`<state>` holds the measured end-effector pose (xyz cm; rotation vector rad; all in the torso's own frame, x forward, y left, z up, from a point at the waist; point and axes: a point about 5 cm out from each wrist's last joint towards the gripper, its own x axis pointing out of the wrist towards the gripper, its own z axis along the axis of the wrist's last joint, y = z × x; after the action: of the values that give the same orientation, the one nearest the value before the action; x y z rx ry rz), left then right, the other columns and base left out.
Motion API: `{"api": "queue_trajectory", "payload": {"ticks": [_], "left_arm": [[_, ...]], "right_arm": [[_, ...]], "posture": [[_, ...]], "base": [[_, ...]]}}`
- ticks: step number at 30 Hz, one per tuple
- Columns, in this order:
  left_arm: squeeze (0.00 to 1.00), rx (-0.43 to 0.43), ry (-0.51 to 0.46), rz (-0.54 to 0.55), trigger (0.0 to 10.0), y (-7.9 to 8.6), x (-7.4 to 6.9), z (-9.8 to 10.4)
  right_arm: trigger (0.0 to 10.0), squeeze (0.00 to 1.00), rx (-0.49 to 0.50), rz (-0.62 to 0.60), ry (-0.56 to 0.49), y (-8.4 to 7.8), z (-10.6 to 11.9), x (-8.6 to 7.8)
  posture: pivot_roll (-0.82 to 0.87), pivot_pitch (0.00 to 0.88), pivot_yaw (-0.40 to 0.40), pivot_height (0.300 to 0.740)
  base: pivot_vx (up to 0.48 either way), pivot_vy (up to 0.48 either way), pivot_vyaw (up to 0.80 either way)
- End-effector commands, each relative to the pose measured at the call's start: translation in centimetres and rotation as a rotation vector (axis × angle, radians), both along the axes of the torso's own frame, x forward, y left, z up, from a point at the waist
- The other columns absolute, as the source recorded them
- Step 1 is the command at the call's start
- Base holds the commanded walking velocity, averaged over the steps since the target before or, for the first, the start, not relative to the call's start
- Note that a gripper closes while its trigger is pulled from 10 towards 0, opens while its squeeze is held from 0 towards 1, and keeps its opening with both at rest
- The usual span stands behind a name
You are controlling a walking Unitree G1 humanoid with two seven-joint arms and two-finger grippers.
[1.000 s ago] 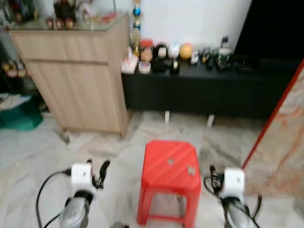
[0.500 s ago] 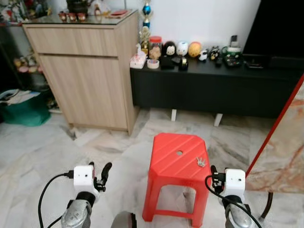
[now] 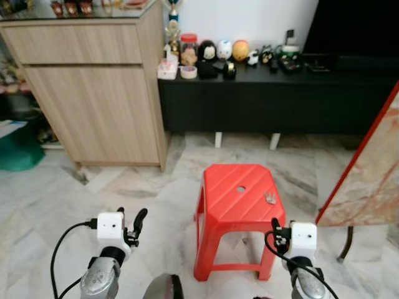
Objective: Hang keys on a hook
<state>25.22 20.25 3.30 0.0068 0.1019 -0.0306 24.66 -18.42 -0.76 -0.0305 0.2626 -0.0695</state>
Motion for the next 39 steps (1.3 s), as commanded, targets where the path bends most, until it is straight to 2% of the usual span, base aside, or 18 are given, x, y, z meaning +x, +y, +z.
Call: {"api": "queue_trajectory", "payload": {"ticks": [1,13,18,39], "left_arm": [[0.0,0.003,-0.003,-0.017,10.0,-0.29,0.17,0.17],[0.0,0.002,-0.007,-0.02,10.0,-0.32,0.27,0.26],[0.0,0.003,-0.01,-0.02,10.0,-0.29,0.27,0.31],[0.0,0.002,-0.014,-0.022,10.0,-0.32,0.39,0.43]], "right_arm": [[10.0,0.0,0.004,-0.009,-0.004,-0.18,-0.03,-0.16],[10.0,0.0,-0.015,0.007,-0.032,-0.01,0.32,-0.13],[10.0,0.0,-0.015,0.008,-0.046,0.01,0.5,-0.08],[10.0,0.0,-0.002,0.008,-0.049,0.16,0.61,-0.05]], "posture": [[0.01,0.0,0.001,0.628],[0.02,0.001,0.003,0.628],[0.01,0.0,0.003,0.628],[0.01,0.0,0.004,0.628]], "base": [[0.0,0.0,0.0],[0.0,0.0,0.0],[0.247,0.0,0.51],[0.26,0.0,0.0]]}}
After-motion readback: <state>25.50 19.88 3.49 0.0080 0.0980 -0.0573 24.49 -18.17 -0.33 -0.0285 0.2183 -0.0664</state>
